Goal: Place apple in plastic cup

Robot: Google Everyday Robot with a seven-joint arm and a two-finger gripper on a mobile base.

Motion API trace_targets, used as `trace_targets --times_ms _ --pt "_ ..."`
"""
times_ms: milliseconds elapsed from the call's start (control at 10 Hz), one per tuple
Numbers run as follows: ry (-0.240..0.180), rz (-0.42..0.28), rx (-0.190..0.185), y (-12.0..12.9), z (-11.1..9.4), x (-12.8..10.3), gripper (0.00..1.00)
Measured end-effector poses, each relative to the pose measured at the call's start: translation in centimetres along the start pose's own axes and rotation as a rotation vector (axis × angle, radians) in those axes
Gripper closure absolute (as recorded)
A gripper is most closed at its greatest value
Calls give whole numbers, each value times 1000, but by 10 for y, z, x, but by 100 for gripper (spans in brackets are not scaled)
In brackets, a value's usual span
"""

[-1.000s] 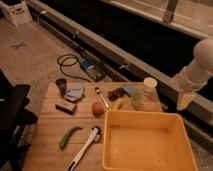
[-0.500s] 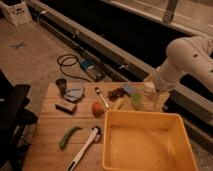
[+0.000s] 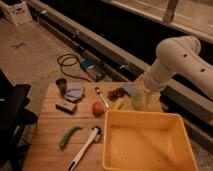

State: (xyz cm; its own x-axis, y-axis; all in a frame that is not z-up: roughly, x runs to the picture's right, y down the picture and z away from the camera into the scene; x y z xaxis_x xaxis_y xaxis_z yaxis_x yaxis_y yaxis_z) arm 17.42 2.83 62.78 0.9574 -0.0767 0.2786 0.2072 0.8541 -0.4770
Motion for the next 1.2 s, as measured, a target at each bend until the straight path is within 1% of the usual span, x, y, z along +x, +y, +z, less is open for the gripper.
trace_targets --times_ms 100,300,600,700,800,1000,1200 --pt "-2 -4 9 -1 -1 0 20" --pt "-21 -40 20 -9 2 -13 20" --pt "-63 -127 4 -25 27 -69 20" --pt "-73 -156 -2 -30 37 -91 20" --pt "-88 -192 -15 -34 52 -115 20" --pt "-112 -246 -47 -39 79 -142 20" --pt "-121 -311 -79 -44 106 -172 20"
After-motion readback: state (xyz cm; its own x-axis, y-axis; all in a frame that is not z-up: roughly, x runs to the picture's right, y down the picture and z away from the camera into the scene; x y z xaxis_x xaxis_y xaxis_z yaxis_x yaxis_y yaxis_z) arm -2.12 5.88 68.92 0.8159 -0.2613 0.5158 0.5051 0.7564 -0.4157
